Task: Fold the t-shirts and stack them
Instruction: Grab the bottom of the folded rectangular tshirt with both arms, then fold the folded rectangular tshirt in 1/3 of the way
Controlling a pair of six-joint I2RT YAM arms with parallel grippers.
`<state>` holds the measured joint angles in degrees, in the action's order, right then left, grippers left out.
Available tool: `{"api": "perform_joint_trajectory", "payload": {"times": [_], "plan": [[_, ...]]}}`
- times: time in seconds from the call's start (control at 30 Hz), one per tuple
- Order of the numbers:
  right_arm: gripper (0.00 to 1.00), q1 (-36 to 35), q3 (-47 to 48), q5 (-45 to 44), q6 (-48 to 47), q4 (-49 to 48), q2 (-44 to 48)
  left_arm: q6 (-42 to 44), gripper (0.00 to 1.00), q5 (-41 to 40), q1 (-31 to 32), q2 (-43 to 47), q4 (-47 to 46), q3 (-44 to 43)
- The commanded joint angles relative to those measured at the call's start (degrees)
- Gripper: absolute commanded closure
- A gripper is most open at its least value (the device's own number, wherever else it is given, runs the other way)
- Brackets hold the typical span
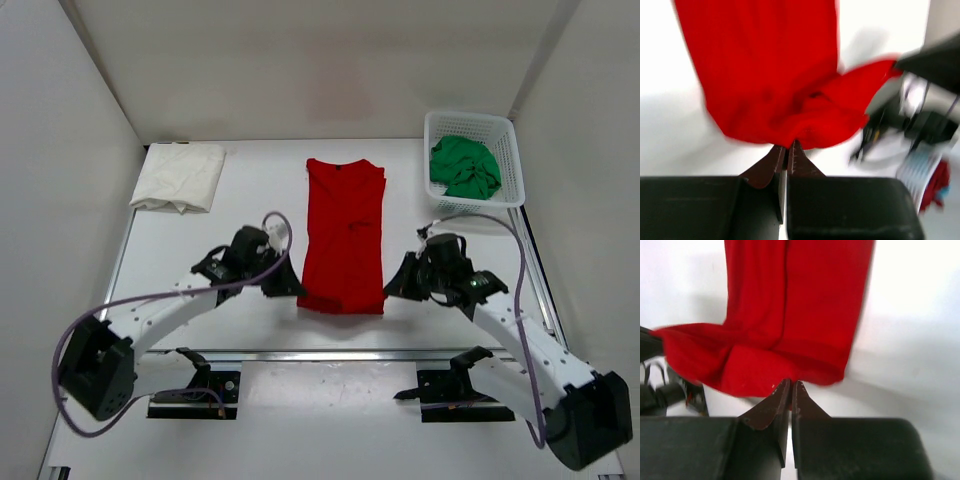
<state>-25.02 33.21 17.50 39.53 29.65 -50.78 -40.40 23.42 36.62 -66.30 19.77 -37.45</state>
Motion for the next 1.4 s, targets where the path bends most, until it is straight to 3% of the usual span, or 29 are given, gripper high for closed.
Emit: {"api": "perform_joint_trajectory", "payload": {"times": [0.0, 0.2, 0.47, 0.57, 0.67, 0.77, 0.97, 1.0, 1.07, 1.17, 1.37], "plan": [[1.00, 4.35, 6.41, 0.70, -9.20, -9.58, -8.07, 4.44, 1.00, -1.16, -6.20, -8.63, -4.03, -10.06], [1.00, 12.27, 13.00, 1.84, -10.61, -19.96, -23.36, 7.44, 1.00, -2.68, -9.99, -28.41, -1.93, -27.91], [1.00, 16.49, 24.08, 6.49, -9.38, -27.27, -41.49, 8.33, 0.98, -7.68, -12.62, -43.64, 1.05, -43.57], [1.00, 16.31, 26.55, 5.97, -8.94, -29.12, -46.41, 7.10, 0.91, -5.93, -13.94, -47.77, -1.92, -45.43], [0.97, 16.67, 27.96, 6.06, -8.33, -31.23, -50.28, 5.60, 0.77, -3.82, -14.38, -48.04, -6.13, -44.11], [0.83, 17.19, 28.84, 6.50, -8.07, -31.32, -50.65, 2.97, 0.56, -3.21, -15.26, -43.49, -11.40, -38.94], [0.62, 16.23, 25.51, -0.59, -12.18, -27.98, -40.21, -1.25, 0.58, -3.73, -14.13, -30.93, -19.16, -26.39], [0.63, 14.92, 25.15, -2.88, -12.98, -27.46, -38.79, -2.65, 0.59, -3.91, -13.77, -29.86, -22.37, -24.79], [0.79, 11.75, 22.87, -8.51, -15.78, -27.10, -35.10, -4.24, 0.61, -3.38, -9.92, -26.70, -25.38, -16.47], [1.00, 5.70, 20.67, -5.21, -16.68, -29.29, -35.34, -6.88, 0.63, -2.33, -6.66, -26.77, -31.18, -9.33], [1.00, 1.03, 23.38, 0.52, -15.79, -32.11, -43.15, -6.71, 0.65, -0.92, -5.95, -30.11, -33.74, -3.34]]}}
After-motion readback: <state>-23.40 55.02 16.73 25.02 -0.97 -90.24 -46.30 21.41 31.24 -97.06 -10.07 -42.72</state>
